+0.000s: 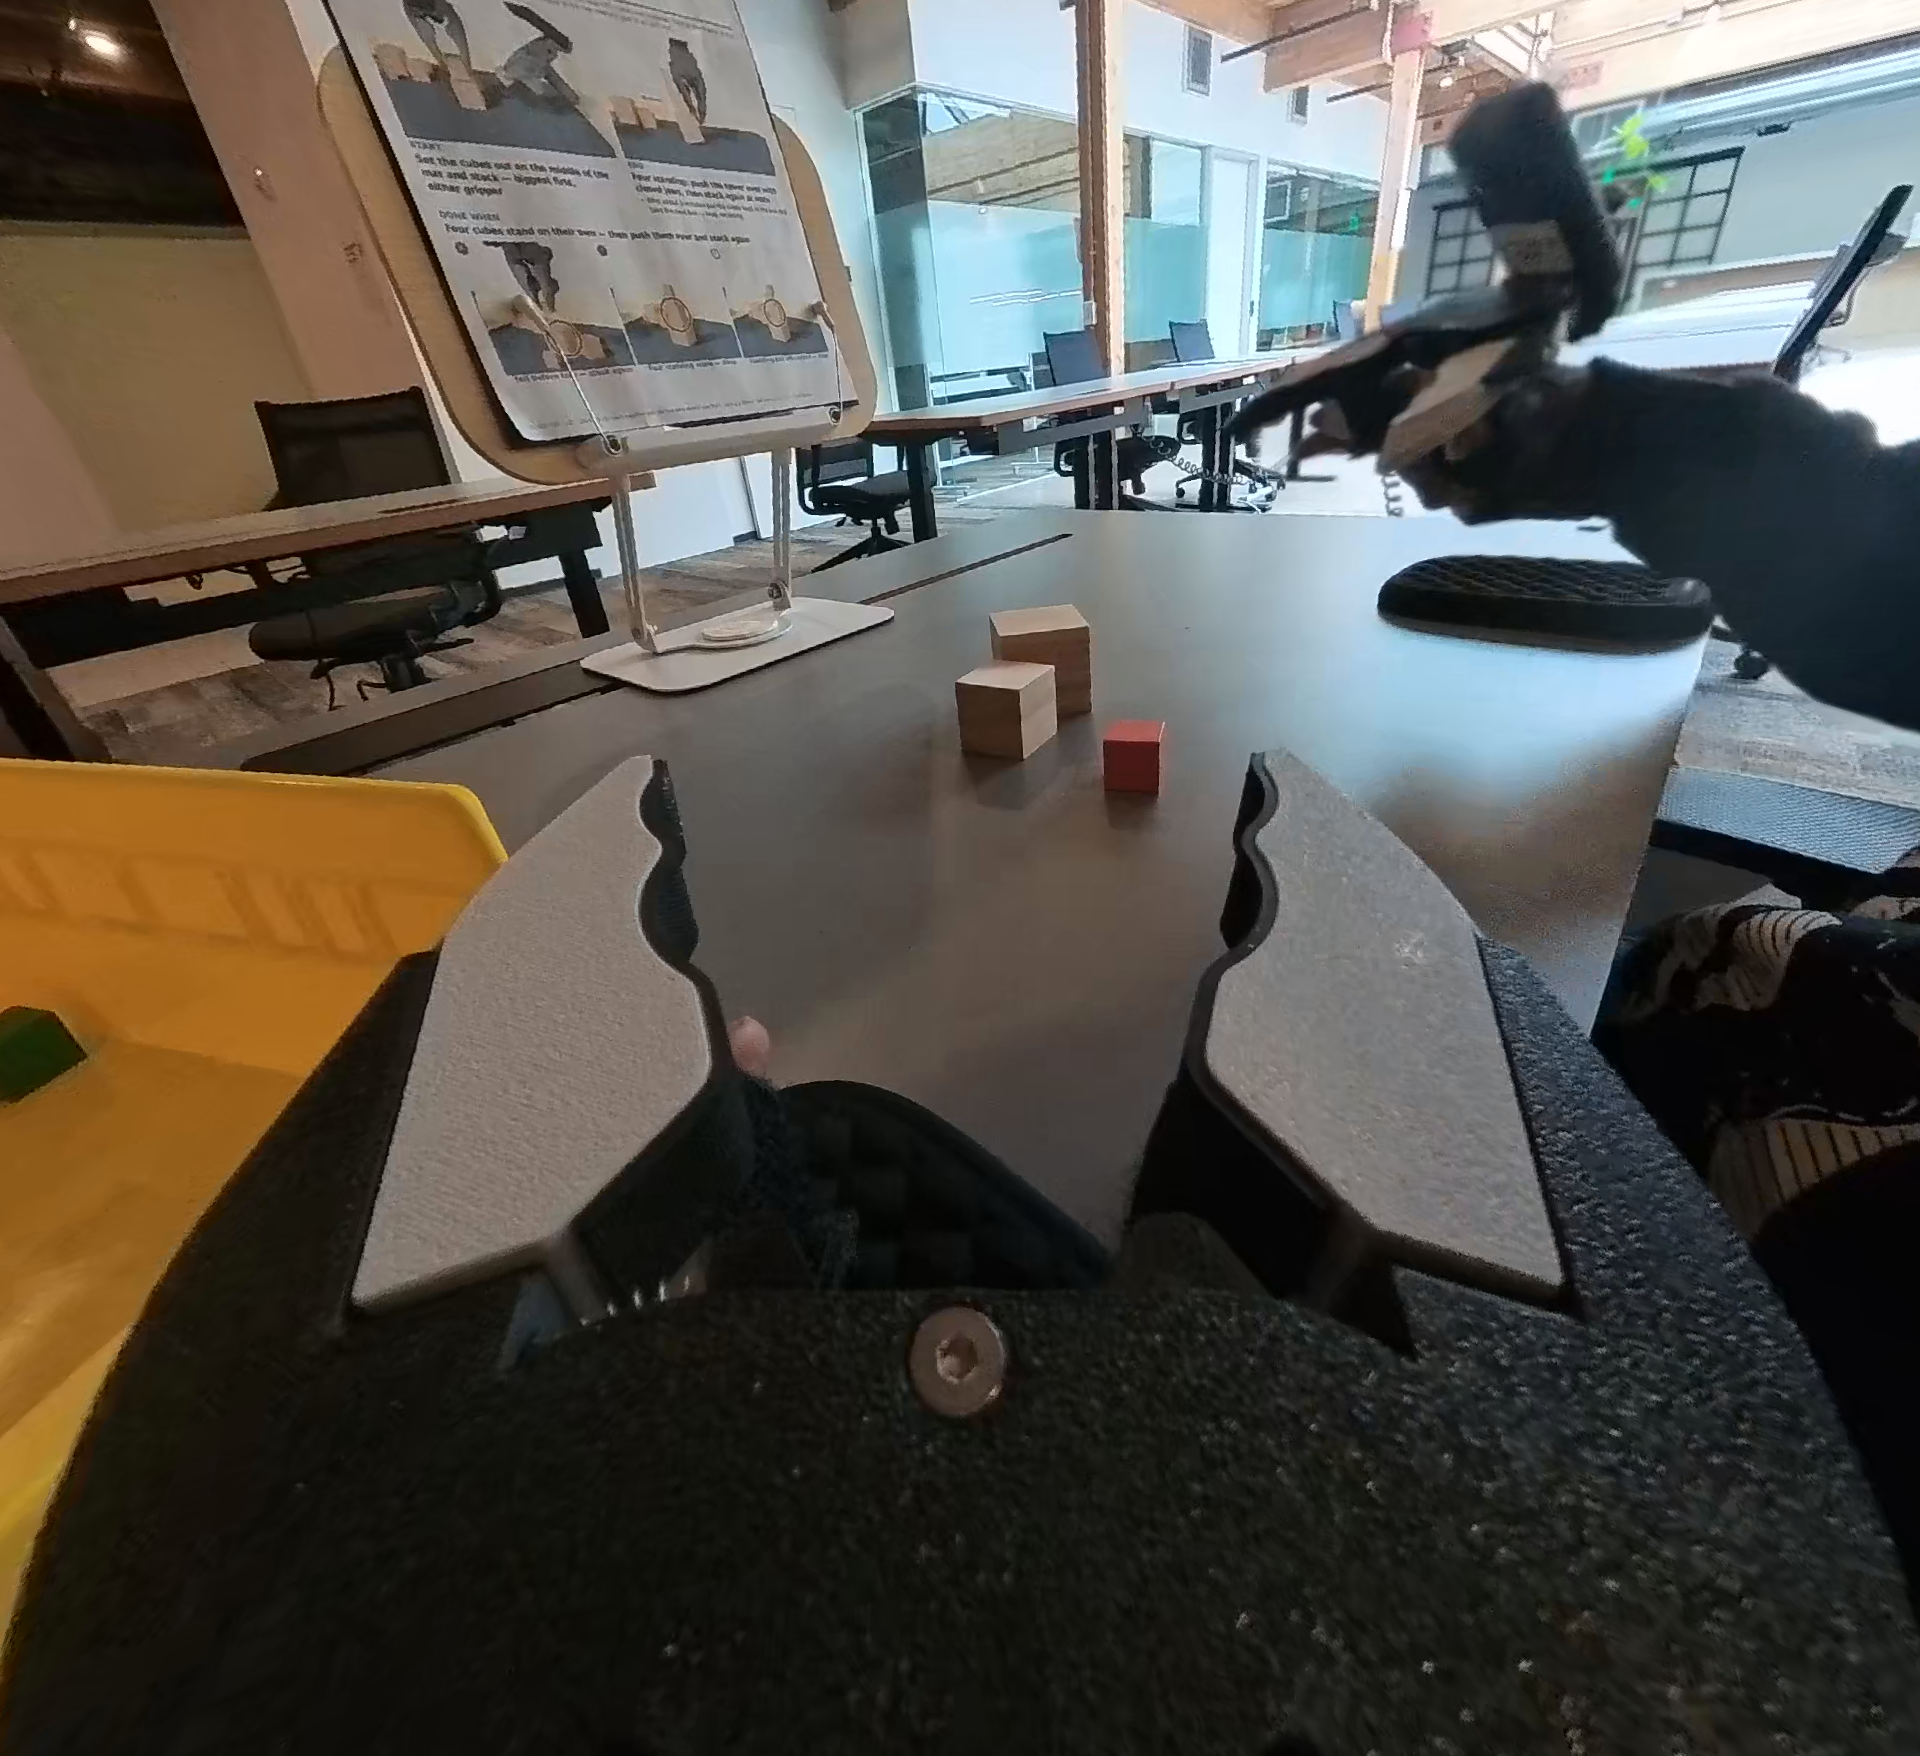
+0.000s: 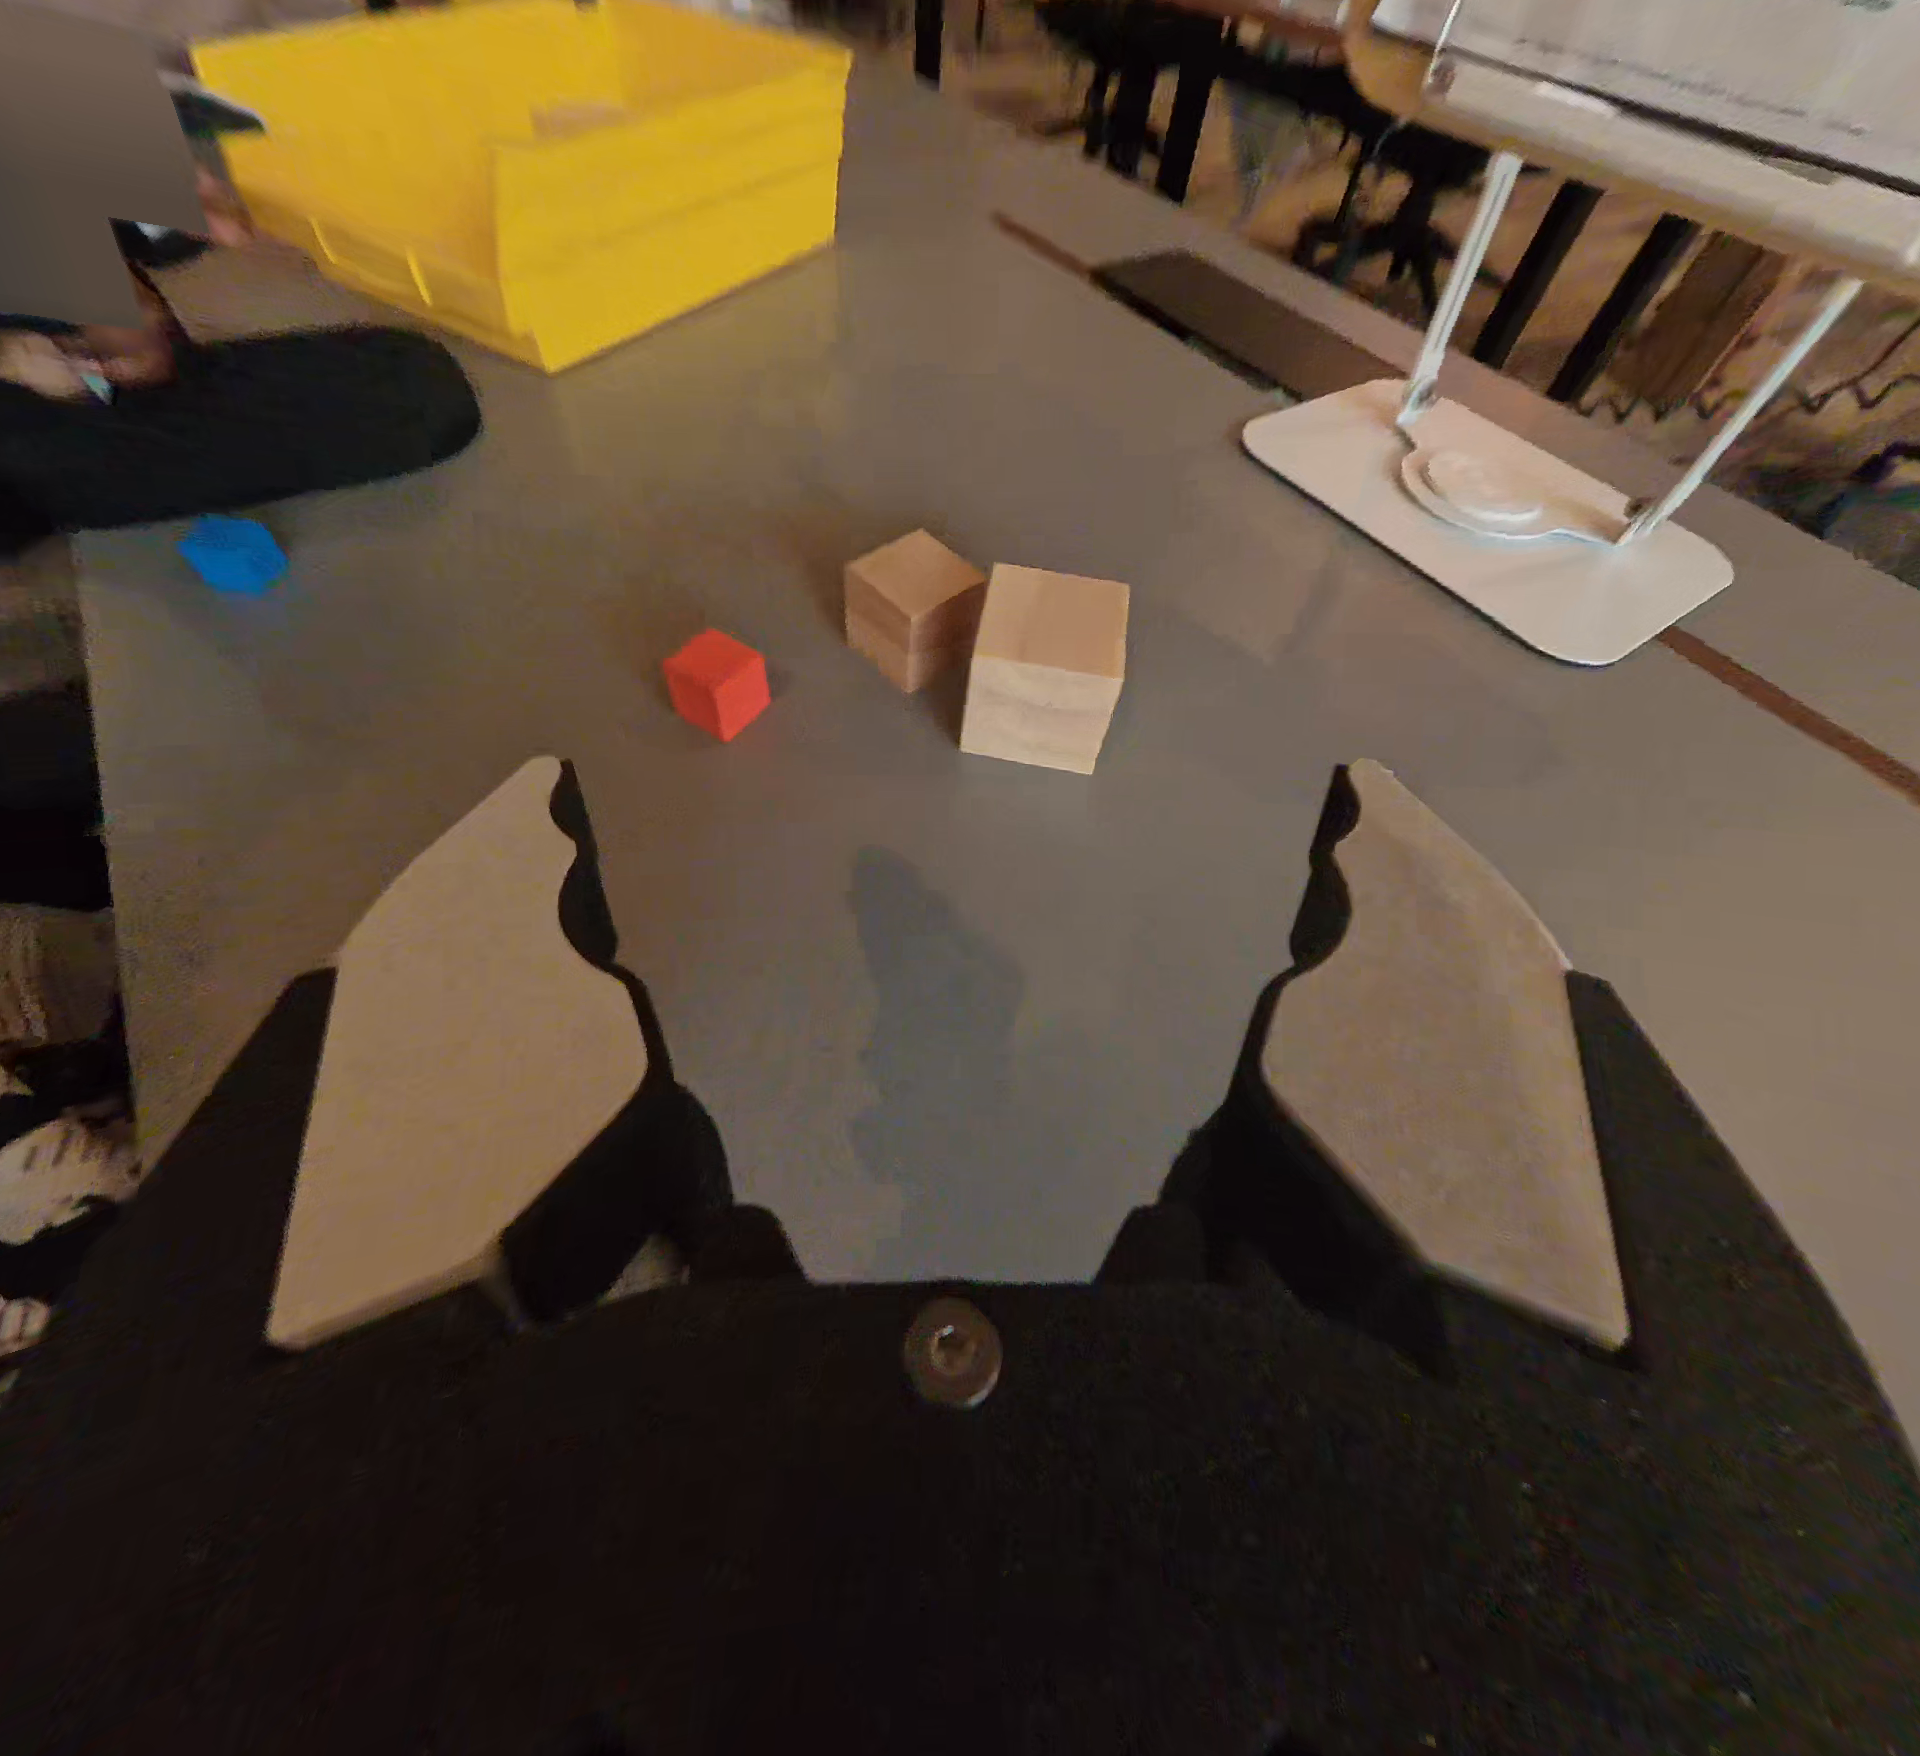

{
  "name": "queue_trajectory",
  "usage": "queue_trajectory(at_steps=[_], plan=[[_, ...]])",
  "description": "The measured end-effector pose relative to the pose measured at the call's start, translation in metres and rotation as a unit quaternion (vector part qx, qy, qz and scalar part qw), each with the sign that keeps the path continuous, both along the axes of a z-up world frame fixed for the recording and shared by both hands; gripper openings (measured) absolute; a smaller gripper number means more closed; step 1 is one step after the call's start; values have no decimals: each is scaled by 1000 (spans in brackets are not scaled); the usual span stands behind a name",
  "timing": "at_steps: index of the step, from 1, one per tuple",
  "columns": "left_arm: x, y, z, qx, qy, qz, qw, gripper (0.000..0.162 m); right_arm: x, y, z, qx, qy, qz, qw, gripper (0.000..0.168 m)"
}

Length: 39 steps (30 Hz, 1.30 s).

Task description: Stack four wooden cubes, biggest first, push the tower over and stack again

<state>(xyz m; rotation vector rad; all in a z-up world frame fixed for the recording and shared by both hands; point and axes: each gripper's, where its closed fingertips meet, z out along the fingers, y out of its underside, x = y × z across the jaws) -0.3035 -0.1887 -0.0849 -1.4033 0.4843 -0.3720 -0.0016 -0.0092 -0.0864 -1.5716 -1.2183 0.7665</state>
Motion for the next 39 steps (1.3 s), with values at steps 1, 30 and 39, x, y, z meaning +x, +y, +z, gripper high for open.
queue_trajectory(at_steps=[1, 30, 39], plan=[[0, 0, 0, 0, -1, -1, 1000, 101, -6, 6, 1, -2, -34, 8, 999, 128], [1, 2, -1, -9, -4, -4, 1000, 100, -132, 67, -30, -41, -402, 51, 913, 60], [2, 3, -2, -10, -2, -5, 1000, 100, -231, -43, 4, 57, -381, 322, 865, 60]])
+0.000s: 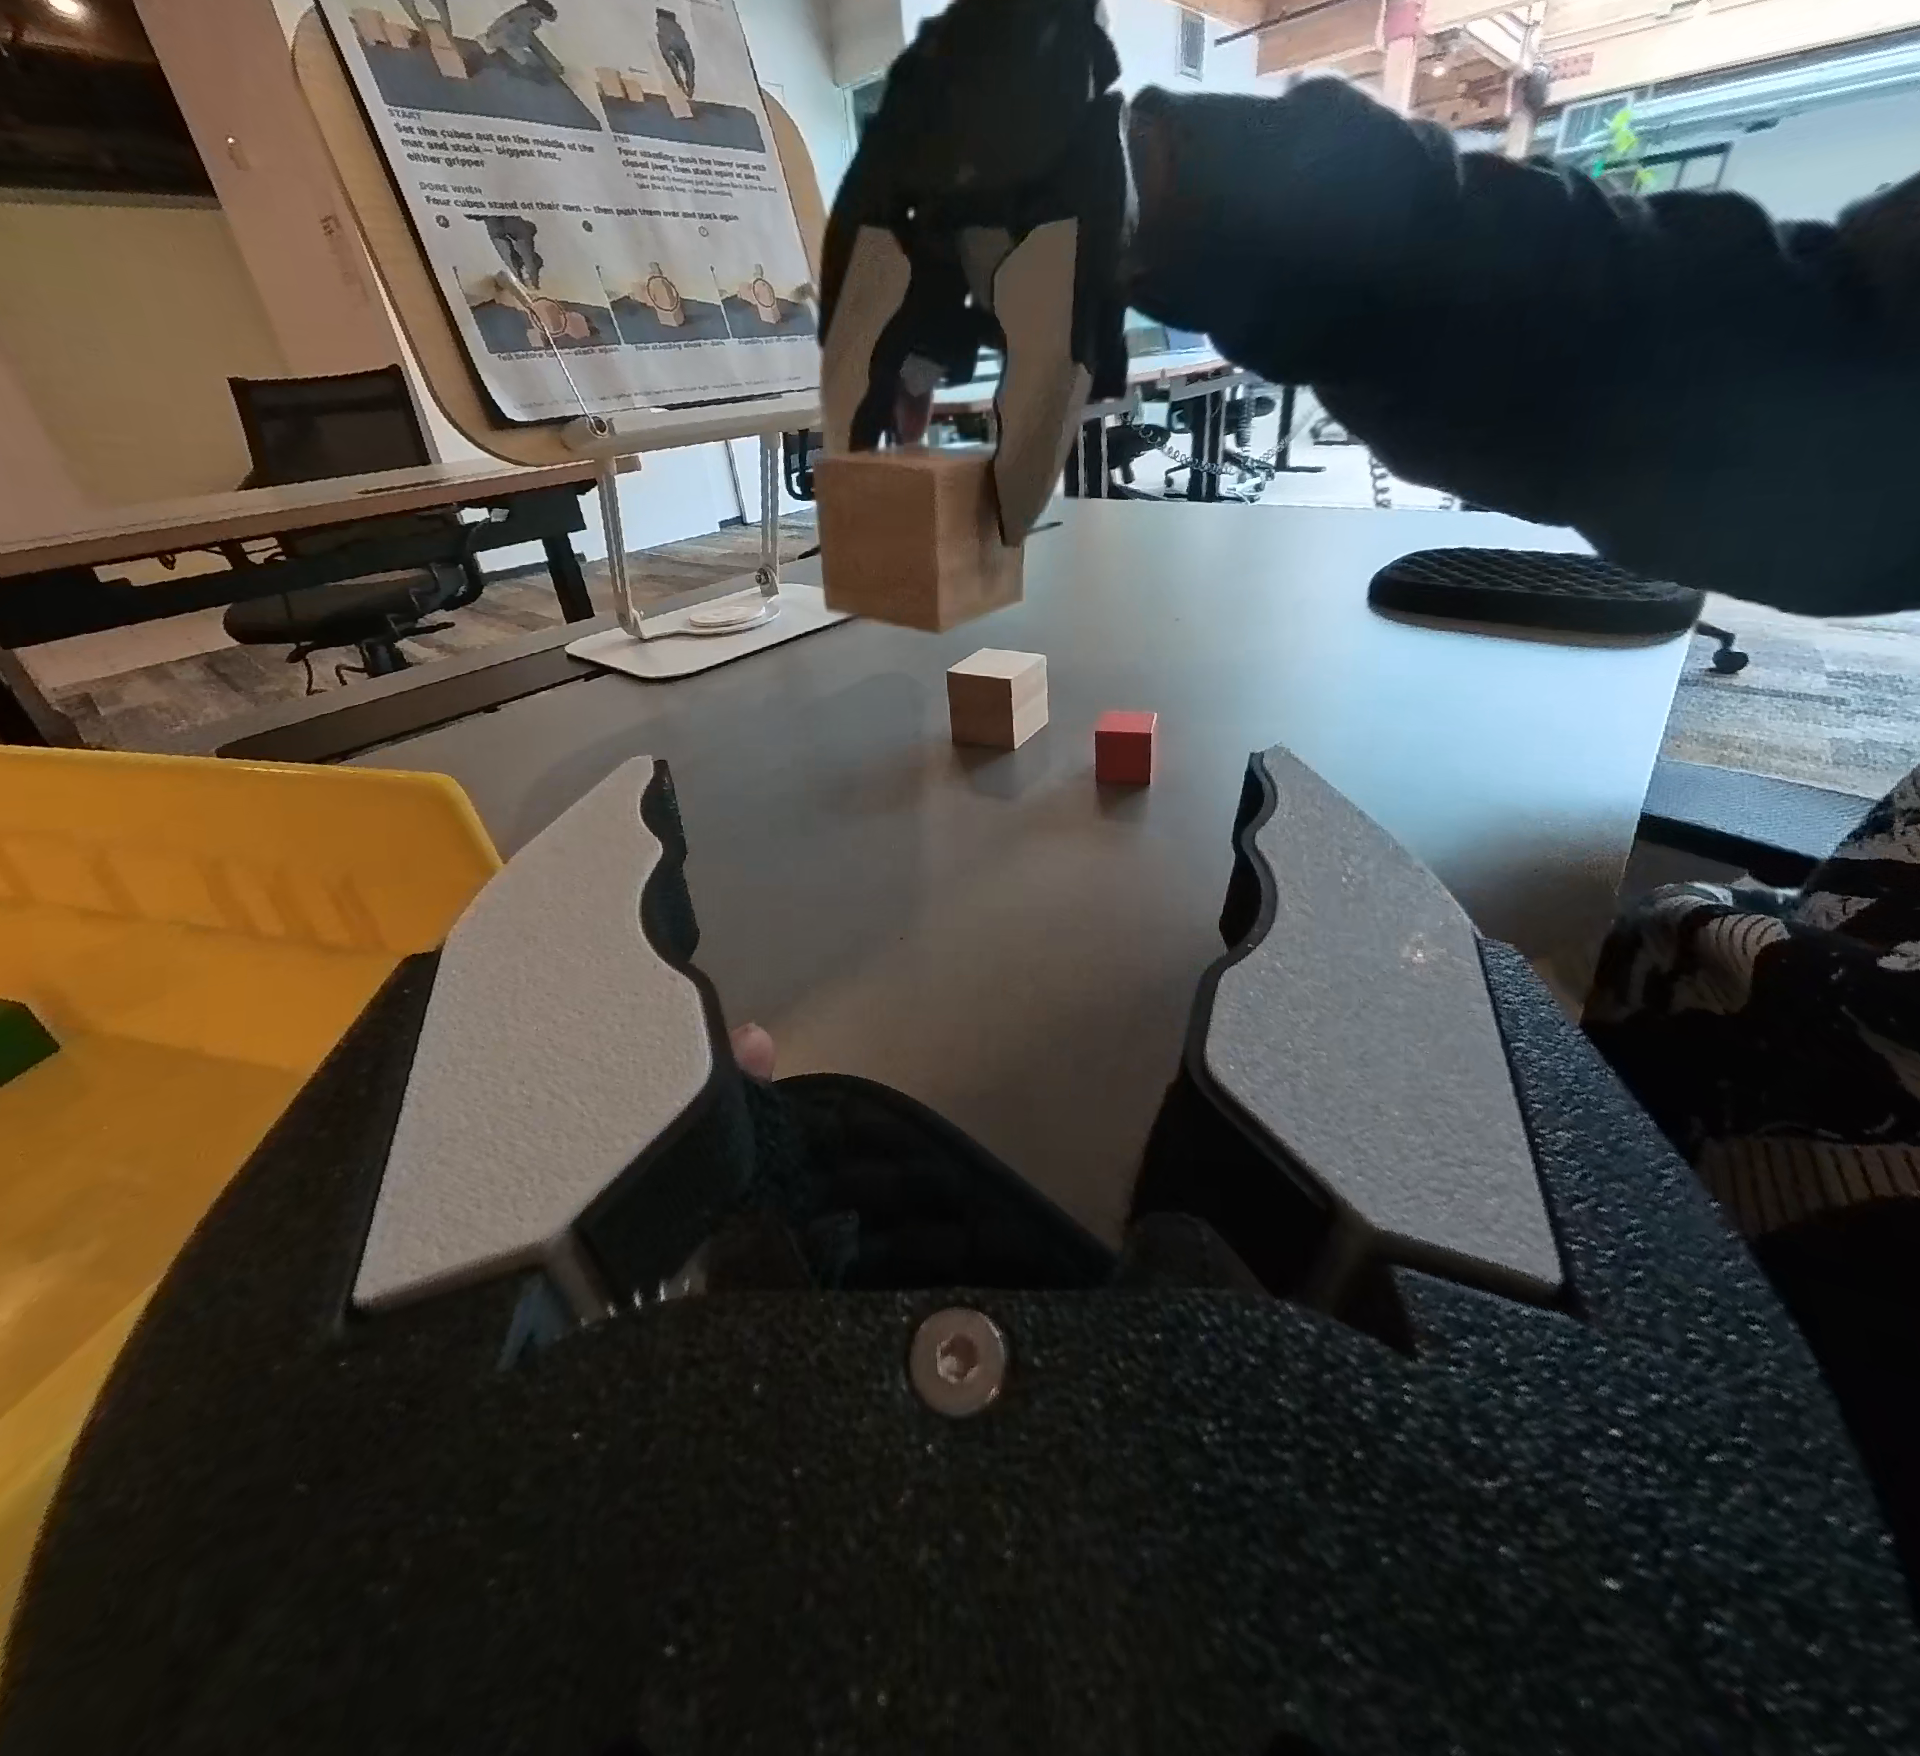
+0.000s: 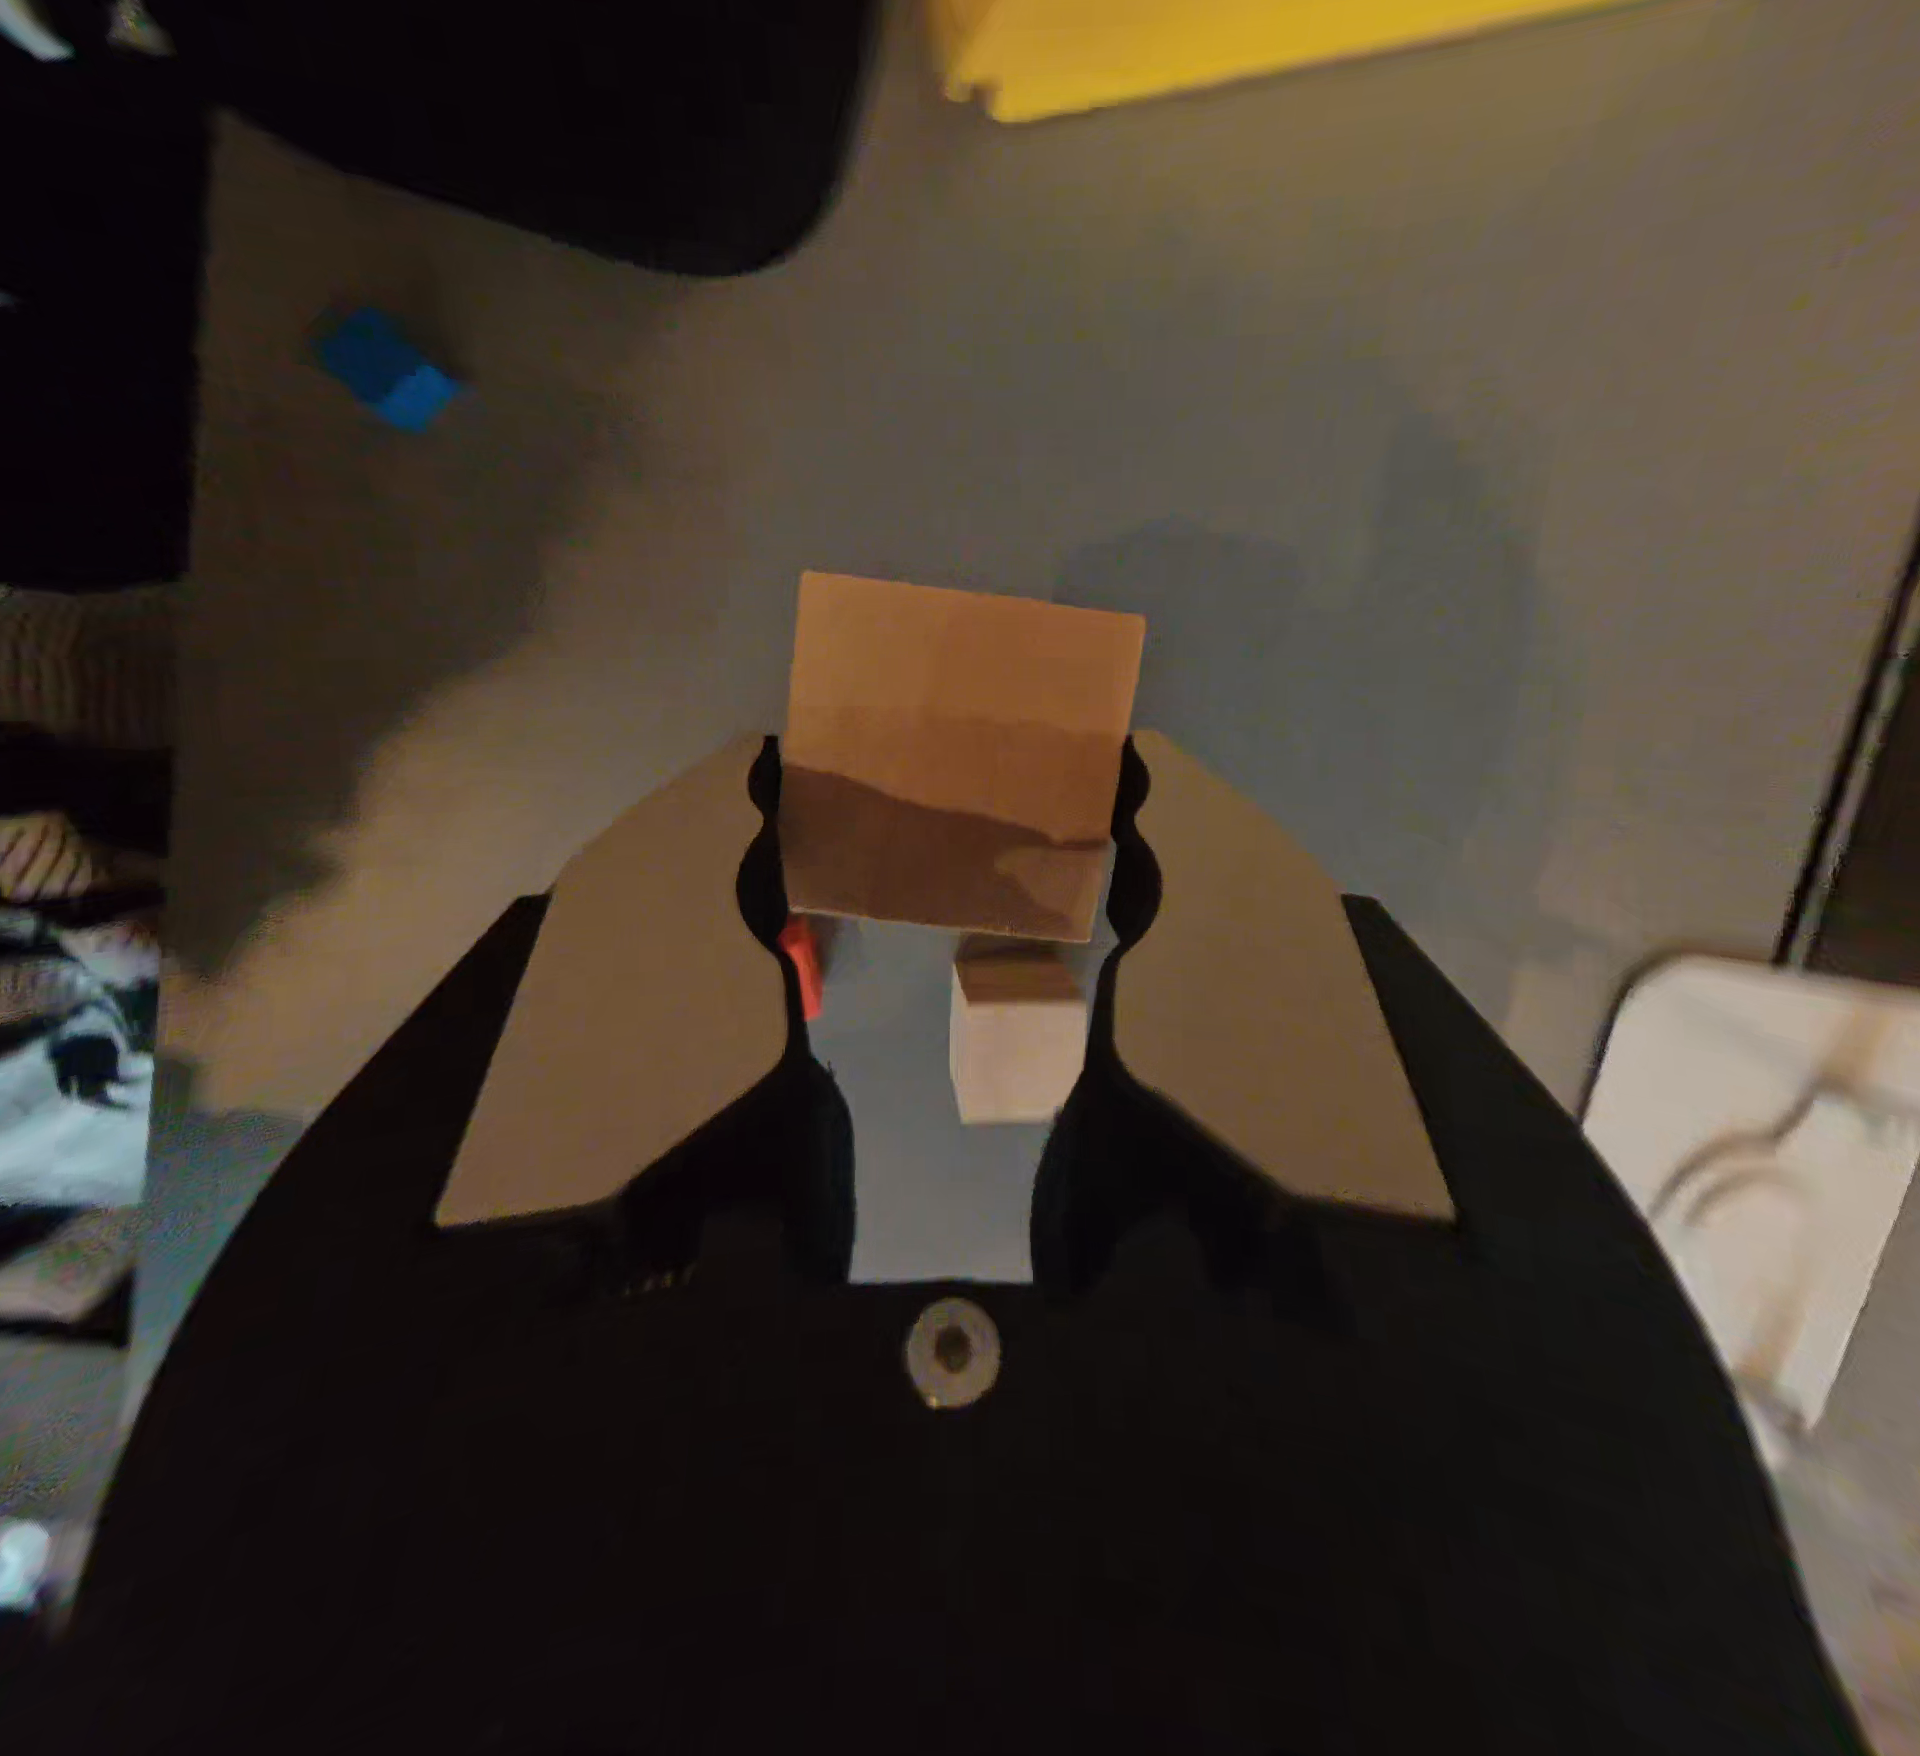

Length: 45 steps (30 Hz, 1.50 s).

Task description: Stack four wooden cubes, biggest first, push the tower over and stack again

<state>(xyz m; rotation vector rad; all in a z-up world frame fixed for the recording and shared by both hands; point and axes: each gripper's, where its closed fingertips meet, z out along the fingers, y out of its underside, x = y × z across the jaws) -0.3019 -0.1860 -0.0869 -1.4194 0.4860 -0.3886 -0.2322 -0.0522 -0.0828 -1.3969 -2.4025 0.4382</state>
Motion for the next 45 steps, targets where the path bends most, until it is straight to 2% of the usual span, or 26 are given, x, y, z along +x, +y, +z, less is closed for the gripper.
queue_trajectory(at_steps=[6, 11, 21, 25, 38, 40, 45], plan=[[1, 0, 0, -1, 1, -1, 1000, 100, -21, -29, -26, 9, -49, 159, 986, 60], [1, 0, -1, -2, 1, -3, 1000, 100, -33, -37, -46, 4, -53, 243, 969, 60], [2, 1, -2, -5, 3, -4, 1000, 100, -37, -33, -90, -33, -62, 293, 953, 60], [2, 1, -2, -4, 3, -5, 1000, 100, -35, -34, -98, -52, -64, 299, 951, 60], [1, 0, -2, -5, 3, -5, 1000, 100, -33, -35, -99, -53, -62, 320, 944, 61], [1, 0, -2, -5, 3, -5, 1000, 100, -37, -38, -92, -60, -46, 309, 948, 75], [1, 0, -2, -6, 4, -6, 1000, 100, -43, -46, -49, -47, 24, 280, 959, 94]])
